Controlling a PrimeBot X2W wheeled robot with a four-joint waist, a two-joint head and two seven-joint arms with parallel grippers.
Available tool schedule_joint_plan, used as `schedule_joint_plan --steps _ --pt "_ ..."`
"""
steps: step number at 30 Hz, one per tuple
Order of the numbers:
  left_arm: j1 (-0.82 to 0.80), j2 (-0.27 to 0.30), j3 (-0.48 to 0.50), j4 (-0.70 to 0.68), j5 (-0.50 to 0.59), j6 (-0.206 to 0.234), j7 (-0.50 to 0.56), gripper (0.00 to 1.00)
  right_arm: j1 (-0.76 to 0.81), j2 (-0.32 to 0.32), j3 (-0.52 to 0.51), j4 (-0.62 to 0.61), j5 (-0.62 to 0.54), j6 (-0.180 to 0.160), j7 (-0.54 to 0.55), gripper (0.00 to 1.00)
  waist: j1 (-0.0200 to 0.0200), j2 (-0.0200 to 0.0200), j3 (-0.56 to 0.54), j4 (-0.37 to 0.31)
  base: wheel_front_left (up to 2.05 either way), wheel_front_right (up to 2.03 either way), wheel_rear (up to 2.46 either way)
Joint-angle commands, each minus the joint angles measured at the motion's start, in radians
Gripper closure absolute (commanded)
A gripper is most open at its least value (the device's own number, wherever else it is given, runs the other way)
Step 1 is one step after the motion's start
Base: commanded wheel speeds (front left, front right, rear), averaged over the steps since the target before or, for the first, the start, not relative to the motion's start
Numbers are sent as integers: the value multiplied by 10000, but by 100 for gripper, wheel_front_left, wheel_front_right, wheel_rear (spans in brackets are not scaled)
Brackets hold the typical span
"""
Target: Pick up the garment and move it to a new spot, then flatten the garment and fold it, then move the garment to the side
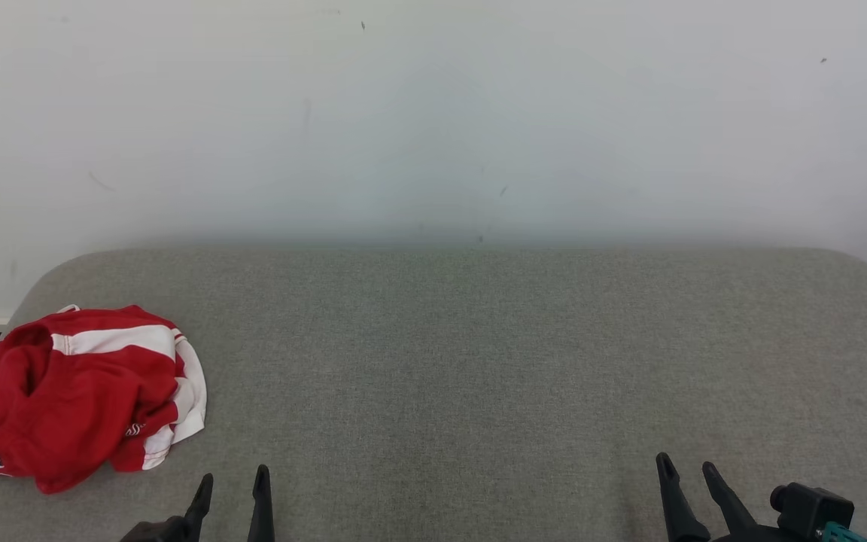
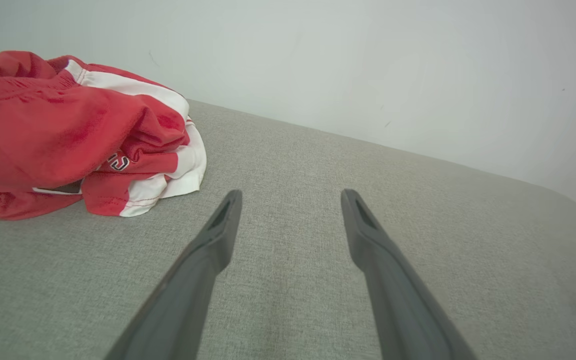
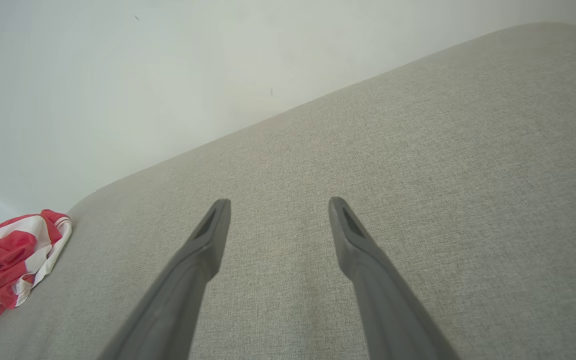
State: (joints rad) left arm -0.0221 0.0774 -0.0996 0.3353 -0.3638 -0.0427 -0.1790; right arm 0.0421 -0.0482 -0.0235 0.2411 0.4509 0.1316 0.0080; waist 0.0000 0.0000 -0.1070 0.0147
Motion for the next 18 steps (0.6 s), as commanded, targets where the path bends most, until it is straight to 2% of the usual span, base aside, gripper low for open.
schedule_joint_plan --steps 1,18 --pt "-157 76 -55 -2 221 34 -99 0 38 -24 -18 -24 -208 -12 -64 0 0 0 -15 5 0 0 0" --pt "-232 155 -429 338 1437 210 -520 0 130 -29 70 211 -1399 -15 -263 0 0 0 -279 19 0 0 0"
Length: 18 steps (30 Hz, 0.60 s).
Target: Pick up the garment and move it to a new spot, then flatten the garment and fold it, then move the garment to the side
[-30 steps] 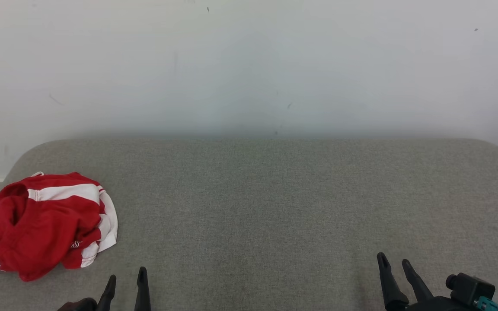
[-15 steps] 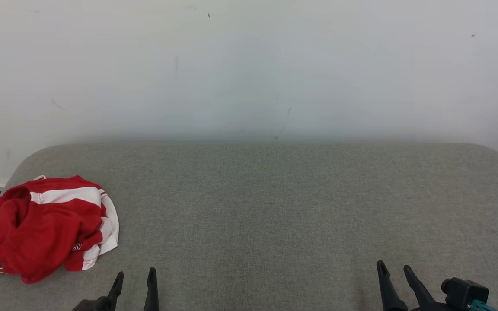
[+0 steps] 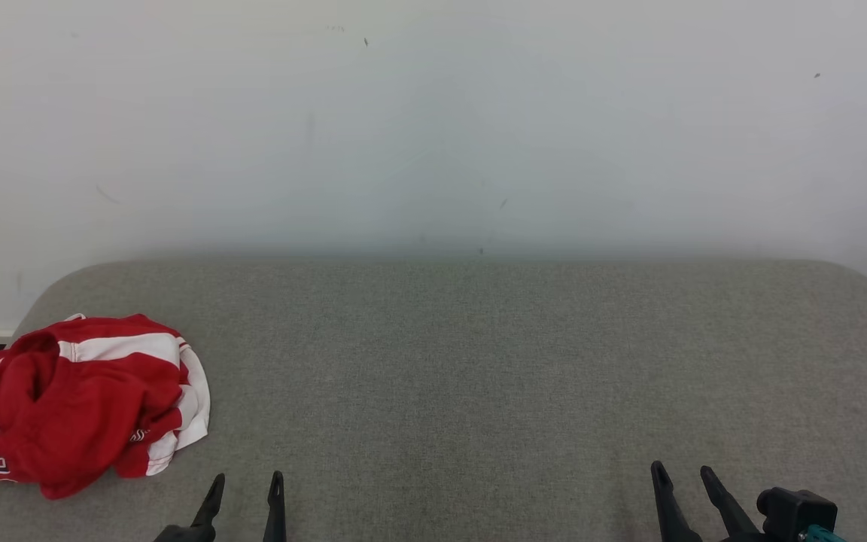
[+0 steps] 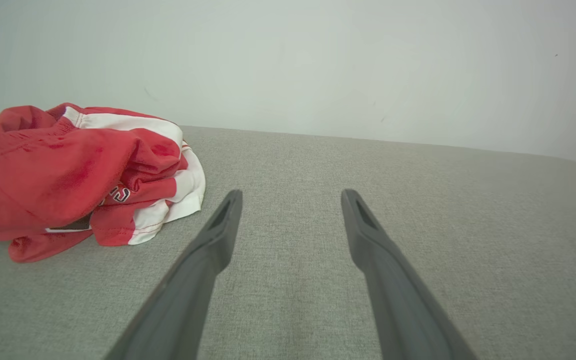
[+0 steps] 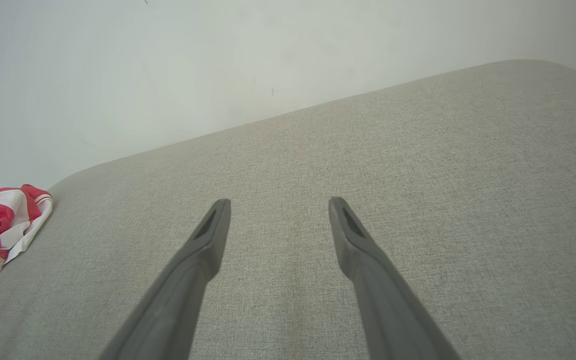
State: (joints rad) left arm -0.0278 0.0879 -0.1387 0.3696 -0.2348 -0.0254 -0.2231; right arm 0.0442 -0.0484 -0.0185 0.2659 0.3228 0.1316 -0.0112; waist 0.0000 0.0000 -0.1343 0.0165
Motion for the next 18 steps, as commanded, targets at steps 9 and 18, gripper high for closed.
schedule_joint_plan --steps 9,18 --pt "-144 100 -246 62 726 154 -244 0 165 -29 77 53 -647 -16 -135 0 0 0 -114 14 0 0 0" --pt "-103 147 -415 98 1181 237 -356 0 198 -30 115 116 -1177 -17 -171 0 0 0 -216 31 0 0 0"
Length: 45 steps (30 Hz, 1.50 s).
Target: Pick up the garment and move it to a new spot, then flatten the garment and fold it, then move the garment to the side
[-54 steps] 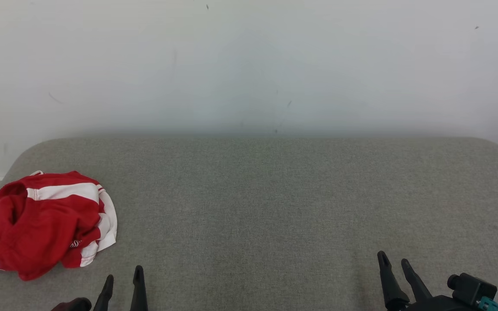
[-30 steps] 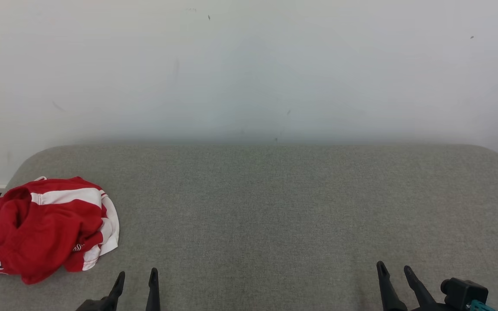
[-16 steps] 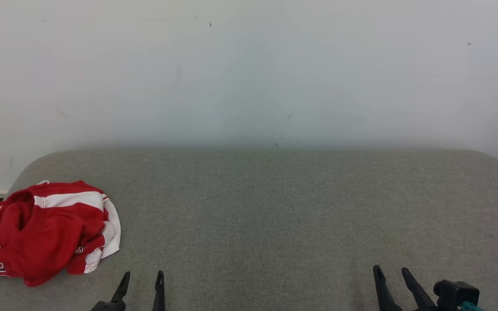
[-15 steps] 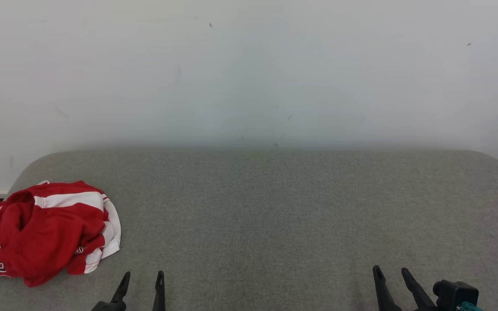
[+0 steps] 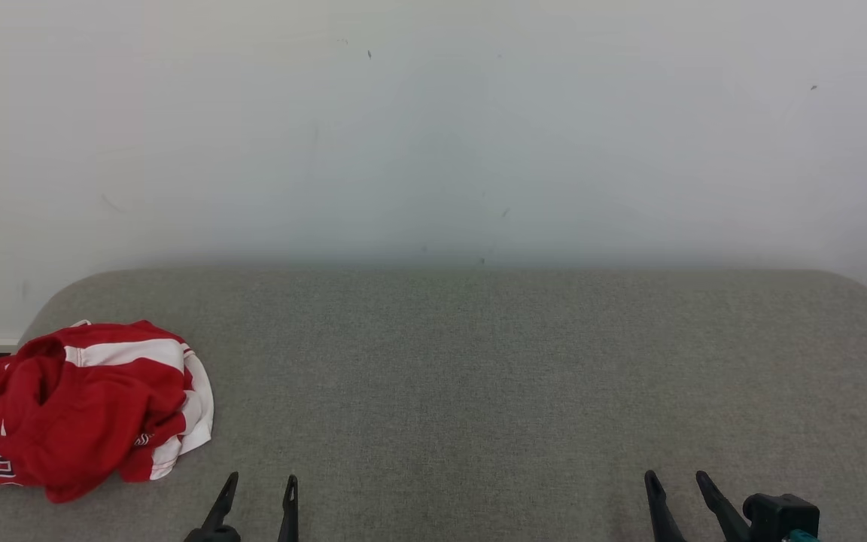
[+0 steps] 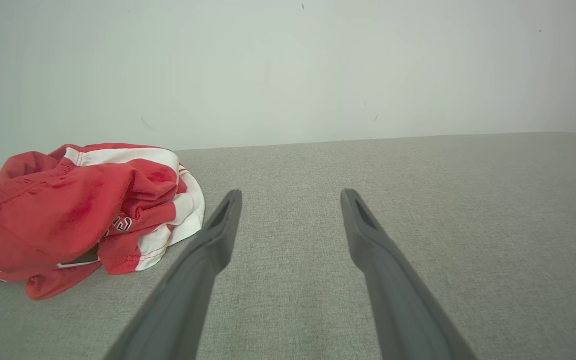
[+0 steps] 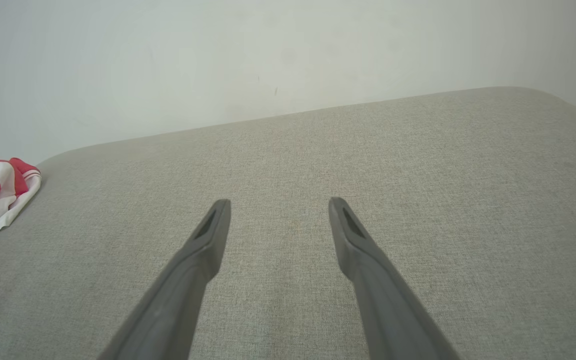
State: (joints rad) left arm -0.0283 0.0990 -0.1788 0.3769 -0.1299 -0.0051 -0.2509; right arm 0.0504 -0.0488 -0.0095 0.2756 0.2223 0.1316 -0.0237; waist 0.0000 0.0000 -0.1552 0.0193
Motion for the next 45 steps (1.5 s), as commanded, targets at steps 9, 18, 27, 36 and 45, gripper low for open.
schedule_joint_plan --steps 9,18,27,36,45 --pt "-81 73 -42 32 -86 69 -40 0 94 -27 23 28 -124 -17 -22 0 0 0 -11 24 0 0 0" --pt "-82 57 -142 93 -225 -20 7 0 214 -22 48 63 -51 -17 -25 0 0 0 -98 284 0 0 0" --pt "141 121 272 -125 -853 113 236 0 380 -22 380 20 342 -17 -67 0 0 0 -190 1533 0 0 0" --pt "340 596 628 -570 -1026 312 637 0 256 -21 678 273 758 -17 -370 0 0 0 -211 3461 0 0 0" --pt "617 683 997 -1236 -1306 659 564 0 -694 -22 1306 599 804 -17 -437 0 0 0 545 4343 0 0 0"
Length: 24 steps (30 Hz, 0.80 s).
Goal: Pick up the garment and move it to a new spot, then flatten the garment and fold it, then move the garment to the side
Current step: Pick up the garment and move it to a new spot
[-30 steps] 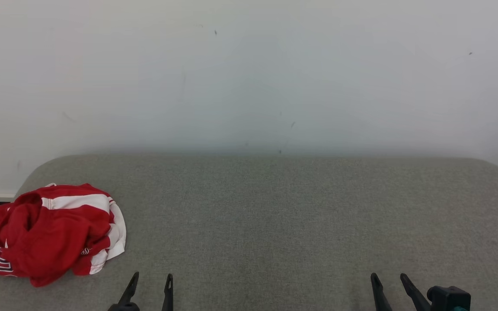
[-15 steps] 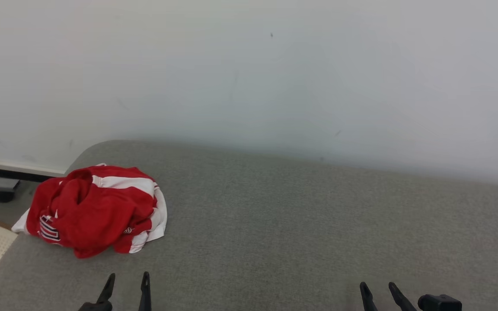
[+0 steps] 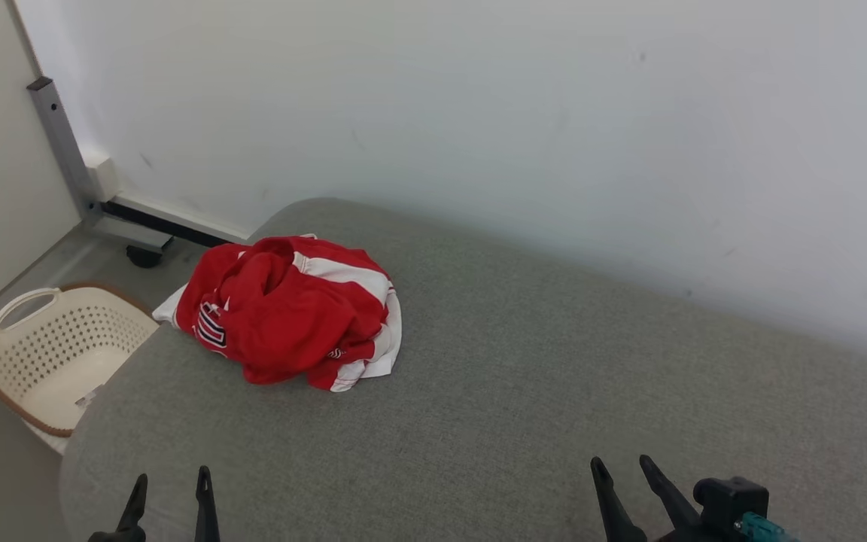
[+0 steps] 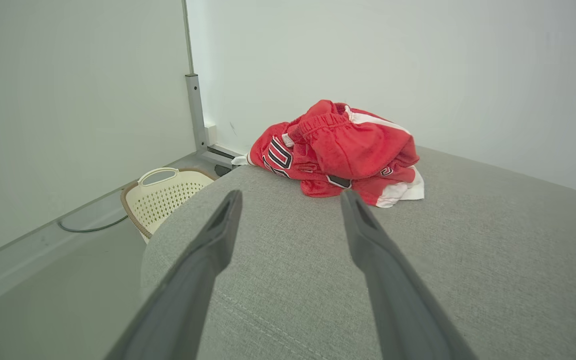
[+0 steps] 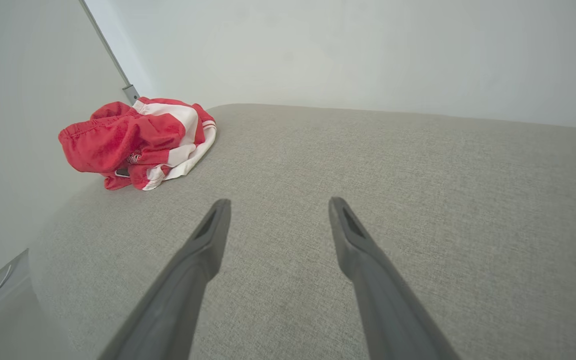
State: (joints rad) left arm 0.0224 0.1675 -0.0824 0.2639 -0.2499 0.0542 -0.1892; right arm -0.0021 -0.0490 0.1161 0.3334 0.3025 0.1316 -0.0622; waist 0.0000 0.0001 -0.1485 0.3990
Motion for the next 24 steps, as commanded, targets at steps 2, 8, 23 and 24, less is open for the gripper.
schedule_joint_plan --steps 2,8,23,24 --pt "168 -5 60 -150 -120 96 -60 0 -272 -20 118 79 12 -17 -68 0 0 -1 539 599 0 0 0" --pt "283 13 172 -356 -216 246 -152 0 -700 -20 446 466 101 -17 -181 0 0 -1 736 754 0 0 0" --pt "-422 -23 -247 -236 -579 -321 68 0 -759 -19 444 848 132 -17 -412 0 0 -1 779 772 0 0 0" --pt "-632 37 -329 -124 -533 -430 162 0 -731 -19 432 837 114 -17 -408 0 0 -1 792 779 0 0 0"
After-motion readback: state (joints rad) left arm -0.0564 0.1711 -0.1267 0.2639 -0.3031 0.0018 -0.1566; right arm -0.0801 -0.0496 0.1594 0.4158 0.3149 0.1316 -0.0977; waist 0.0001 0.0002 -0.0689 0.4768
